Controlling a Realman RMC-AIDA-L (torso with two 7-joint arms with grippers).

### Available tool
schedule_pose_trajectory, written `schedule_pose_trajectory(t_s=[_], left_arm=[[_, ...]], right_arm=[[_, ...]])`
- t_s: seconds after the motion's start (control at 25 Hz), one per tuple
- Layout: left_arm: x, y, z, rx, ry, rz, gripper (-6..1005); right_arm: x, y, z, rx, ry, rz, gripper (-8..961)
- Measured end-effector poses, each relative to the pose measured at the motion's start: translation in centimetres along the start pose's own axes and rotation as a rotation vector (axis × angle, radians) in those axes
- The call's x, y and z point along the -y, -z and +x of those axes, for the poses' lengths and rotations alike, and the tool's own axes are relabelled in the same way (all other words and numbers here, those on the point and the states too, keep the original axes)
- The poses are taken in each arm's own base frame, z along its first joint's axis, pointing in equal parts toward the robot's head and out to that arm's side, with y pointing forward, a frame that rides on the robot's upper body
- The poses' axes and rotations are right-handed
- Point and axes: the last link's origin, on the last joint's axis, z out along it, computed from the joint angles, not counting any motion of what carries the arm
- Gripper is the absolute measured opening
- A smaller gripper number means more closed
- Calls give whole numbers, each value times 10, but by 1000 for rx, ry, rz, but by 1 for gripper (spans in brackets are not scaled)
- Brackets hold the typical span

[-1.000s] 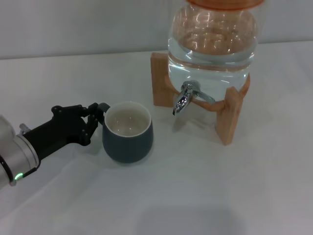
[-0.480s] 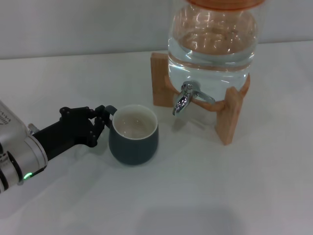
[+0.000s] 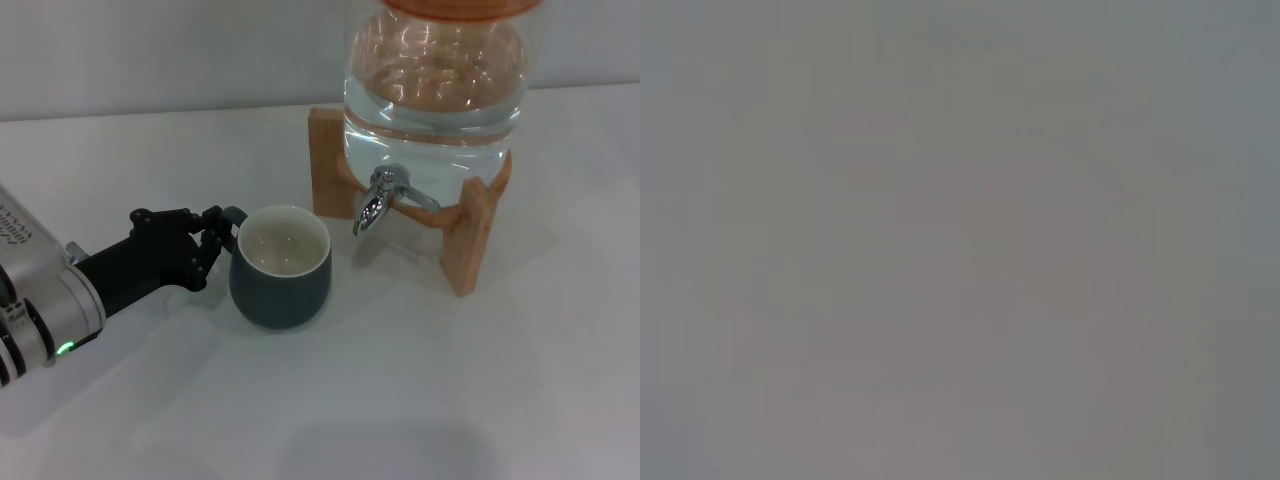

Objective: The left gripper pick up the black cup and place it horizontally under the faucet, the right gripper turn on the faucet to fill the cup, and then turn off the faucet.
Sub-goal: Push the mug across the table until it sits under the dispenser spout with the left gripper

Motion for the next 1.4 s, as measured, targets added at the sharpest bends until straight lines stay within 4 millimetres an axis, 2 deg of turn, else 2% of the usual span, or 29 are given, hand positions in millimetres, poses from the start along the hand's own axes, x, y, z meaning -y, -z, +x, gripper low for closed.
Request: schedule_pose_trajectory(t_s=[0.76, 1.12, 1.4], left_arm=[[-21, -14, 6, -13, -19, -92, 108], [-25, -12, 7, -32, -7, -109, 108], [-20, -11, 9, -39, -4, -90, 108]], right_arm=[[0, 2, 3, -6, -3, 4, 841], [0, 2, 3, -4, -4, 4, 841], [-1, 0, 3, -1, -5, 1, 841]])
